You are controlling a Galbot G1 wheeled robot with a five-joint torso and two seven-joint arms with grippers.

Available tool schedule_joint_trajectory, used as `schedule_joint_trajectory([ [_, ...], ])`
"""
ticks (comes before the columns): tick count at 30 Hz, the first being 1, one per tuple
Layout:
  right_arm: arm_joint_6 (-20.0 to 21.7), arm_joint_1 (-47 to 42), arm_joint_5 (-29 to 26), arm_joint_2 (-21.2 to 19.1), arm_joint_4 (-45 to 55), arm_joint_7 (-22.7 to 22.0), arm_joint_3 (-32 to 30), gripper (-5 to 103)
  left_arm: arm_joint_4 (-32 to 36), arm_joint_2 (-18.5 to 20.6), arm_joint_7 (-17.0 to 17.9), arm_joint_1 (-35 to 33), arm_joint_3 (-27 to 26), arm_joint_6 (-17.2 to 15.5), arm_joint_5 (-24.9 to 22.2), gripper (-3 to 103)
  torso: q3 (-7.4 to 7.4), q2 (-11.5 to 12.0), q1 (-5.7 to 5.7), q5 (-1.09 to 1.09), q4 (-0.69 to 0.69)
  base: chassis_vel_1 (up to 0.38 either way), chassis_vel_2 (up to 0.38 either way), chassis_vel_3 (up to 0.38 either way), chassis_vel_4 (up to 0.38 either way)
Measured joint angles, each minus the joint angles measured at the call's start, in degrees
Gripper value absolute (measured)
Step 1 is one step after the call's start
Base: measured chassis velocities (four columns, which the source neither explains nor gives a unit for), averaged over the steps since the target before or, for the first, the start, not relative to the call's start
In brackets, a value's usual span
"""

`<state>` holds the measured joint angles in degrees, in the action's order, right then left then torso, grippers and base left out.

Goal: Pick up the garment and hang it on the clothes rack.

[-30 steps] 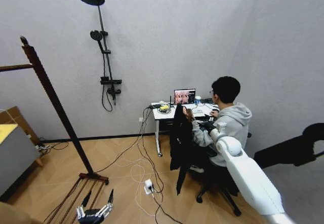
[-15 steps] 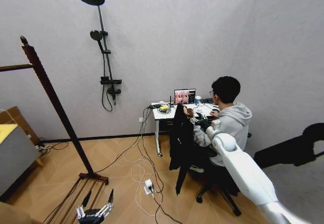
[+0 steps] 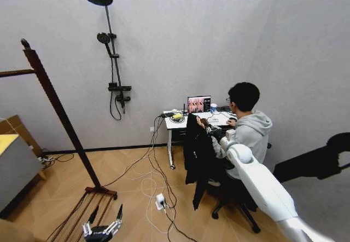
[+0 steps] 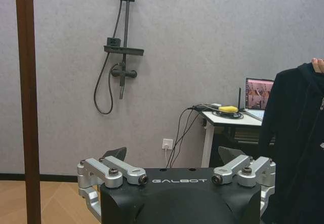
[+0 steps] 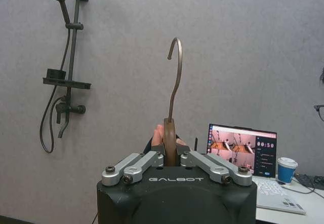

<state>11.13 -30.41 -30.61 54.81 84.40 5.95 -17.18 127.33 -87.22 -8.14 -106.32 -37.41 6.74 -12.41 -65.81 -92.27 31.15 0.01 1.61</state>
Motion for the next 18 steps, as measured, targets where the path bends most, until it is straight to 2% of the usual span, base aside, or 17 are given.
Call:
schedule_joint_trajectory([
  [11, 1.60, -4.01, -2.66, -2.44, 11.06, -1.10, -3.40, 9, 0.00, 0.00, 0.00, 0.00, 0.00, 0.00, 0.00, 100, 0.01, 0.00, 0.00, 0.00, 0.02, 0.000, 0.000, 0.000, 0.000],
  [18, 3.66, -8.21, -5.82, -4.01, 21.77, -2.45, -5.25, 9, 0.00, 0.00, 0.00, 0.00, 0.00, 0.00, 0.00, 100, 0.01, -0.01, -0.01, -0.01, 0.01, 0.038, 0.047, 0.035, 0.043],
])
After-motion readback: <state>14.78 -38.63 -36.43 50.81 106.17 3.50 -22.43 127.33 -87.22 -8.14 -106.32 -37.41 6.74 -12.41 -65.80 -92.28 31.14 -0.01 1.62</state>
